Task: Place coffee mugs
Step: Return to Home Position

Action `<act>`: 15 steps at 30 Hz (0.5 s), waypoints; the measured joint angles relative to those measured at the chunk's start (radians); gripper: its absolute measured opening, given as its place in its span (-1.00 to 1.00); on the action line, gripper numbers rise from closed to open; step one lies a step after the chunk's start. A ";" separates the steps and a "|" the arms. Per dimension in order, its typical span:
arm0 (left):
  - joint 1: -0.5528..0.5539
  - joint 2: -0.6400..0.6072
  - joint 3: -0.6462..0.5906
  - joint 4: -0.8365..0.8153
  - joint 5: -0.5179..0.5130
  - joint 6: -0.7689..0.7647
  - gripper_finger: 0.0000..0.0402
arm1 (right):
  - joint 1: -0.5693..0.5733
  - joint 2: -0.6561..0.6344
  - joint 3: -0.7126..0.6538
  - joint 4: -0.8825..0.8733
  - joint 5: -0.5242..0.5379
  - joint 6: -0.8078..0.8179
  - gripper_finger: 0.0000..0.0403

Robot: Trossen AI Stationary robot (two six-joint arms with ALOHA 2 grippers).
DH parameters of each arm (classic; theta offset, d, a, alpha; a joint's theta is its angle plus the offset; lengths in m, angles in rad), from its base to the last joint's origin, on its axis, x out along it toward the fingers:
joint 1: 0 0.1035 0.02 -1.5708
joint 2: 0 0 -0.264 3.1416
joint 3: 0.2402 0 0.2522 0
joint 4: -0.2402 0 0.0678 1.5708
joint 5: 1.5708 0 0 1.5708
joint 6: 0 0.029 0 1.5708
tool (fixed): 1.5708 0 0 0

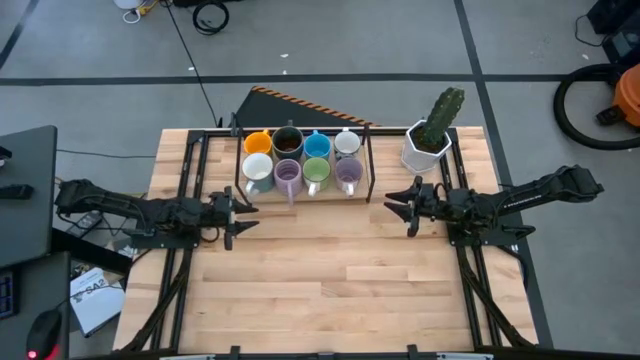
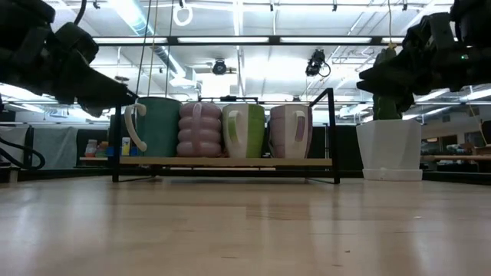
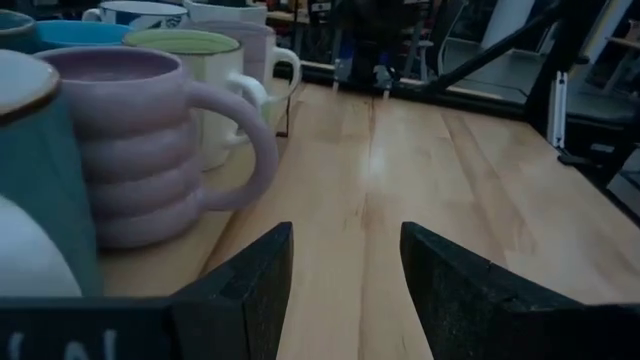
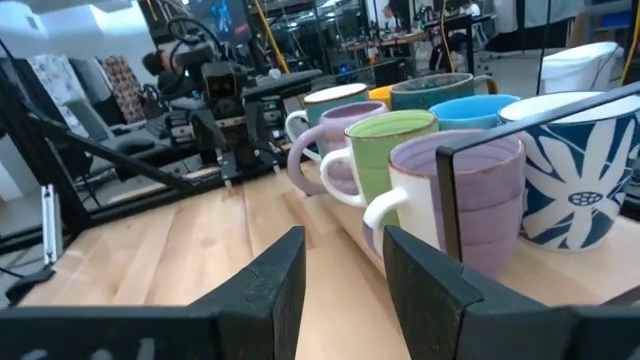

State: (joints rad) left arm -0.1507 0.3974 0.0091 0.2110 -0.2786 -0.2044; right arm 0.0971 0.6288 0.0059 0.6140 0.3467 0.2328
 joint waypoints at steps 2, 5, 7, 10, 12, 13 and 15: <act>0.000 0.000 0.000 -0.001 -0.001 0.012 -0.05 | 0.000 0.006 0.000 -0.002 0.000 -0.011 -0.30; -0.001 0.001 0.000 0.031 -0.012 0.062 -0.04 | 0.000 0.007 0.000 -0.002 0.000 -0.032 -0.30; -0.001 0.000 0.000 0.051 -0.019 0.105 -0.04 | 0.000 0.008 0.000 -0.002 0.000 -0.056 -0.30; -0.001 0.001 0.000 0.062 -0.020 0.135 -0.04 | -0.001 0.008 0.000 -0.002 0.000 -0.077 -0.30; -0.001 0.001 0.000 0.062 -0.020 0.137 -0.04 | -0.001 0.008 0.000 -0.002 0.000 -0.076 -0.30; -0.001 0.001 0.000 0.062 -0.020 0.137 -0.04 | -0.001 0.008 0.000 -0.002 0.000 -0.076 -0.30; -0.001 0.001 -0.001 0.062 -0.020 0.135 -0.04 | -0.001 0.008 0.000 -0.002 0.000 -0.076 -0.30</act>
State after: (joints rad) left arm -0.1516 0.3988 0.0086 0.2729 -0.2985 -0.0692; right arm 0.0963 0.6365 0.0059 0.6121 0.3470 0.1566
